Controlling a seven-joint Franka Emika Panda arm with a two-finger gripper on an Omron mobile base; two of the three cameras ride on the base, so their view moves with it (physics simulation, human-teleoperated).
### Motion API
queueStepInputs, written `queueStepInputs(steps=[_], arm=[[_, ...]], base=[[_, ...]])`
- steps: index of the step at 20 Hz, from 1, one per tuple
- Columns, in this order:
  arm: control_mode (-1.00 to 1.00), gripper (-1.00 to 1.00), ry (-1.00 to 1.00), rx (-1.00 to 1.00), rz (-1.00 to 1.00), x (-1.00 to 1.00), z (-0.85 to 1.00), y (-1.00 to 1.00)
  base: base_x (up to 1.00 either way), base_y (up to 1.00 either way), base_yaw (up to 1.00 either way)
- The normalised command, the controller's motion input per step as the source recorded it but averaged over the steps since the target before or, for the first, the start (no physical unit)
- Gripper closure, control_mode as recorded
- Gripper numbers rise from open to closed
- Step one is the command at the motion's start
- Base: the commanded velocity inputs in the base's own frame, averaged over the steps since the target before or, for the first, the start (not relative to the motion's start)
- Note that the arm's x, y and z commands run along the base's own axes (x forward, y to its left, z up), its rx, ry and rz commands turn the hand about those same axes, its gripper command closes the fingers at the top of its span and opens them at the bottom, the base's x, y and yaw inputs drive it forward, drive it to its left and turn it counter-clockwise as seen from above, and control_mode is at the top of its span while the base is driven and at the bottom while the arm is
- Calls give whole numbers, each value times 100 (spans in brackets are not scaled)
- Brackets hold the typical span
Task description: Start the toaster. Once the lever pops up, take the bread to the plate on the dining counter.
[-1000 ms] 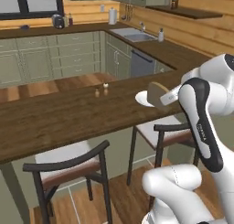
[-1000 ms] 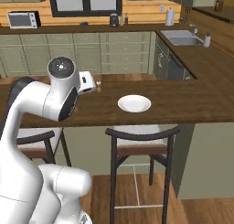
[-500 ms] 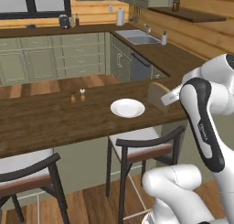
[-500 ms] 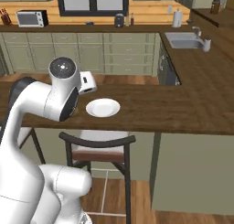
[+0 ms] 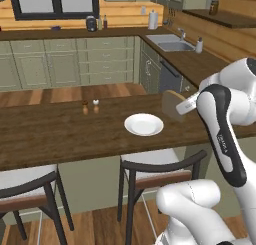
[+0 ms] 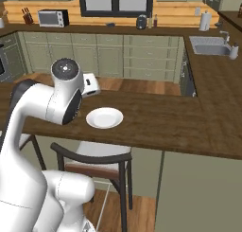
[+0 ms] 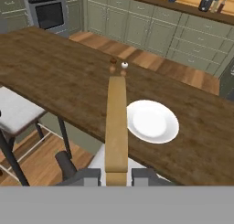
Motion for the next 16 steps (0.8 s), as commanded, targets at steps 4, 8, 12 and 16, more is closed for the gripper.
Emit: queueStepInputs(steps=[4, 8, 12, 16], arm=[[-100, 100, 0, 0, 6, 28, -11, 0], [-100, 100, 2, 1, 2, 60, -24, 0], [-100, 100, 8, 8, 0, 72, -23, -5], [-100, 100, 16, 21, 0, 76, -14, -12]], base=[[29, -1, 8], [0, 0, 0], [0, 0, 0], [0, 0, 0]])
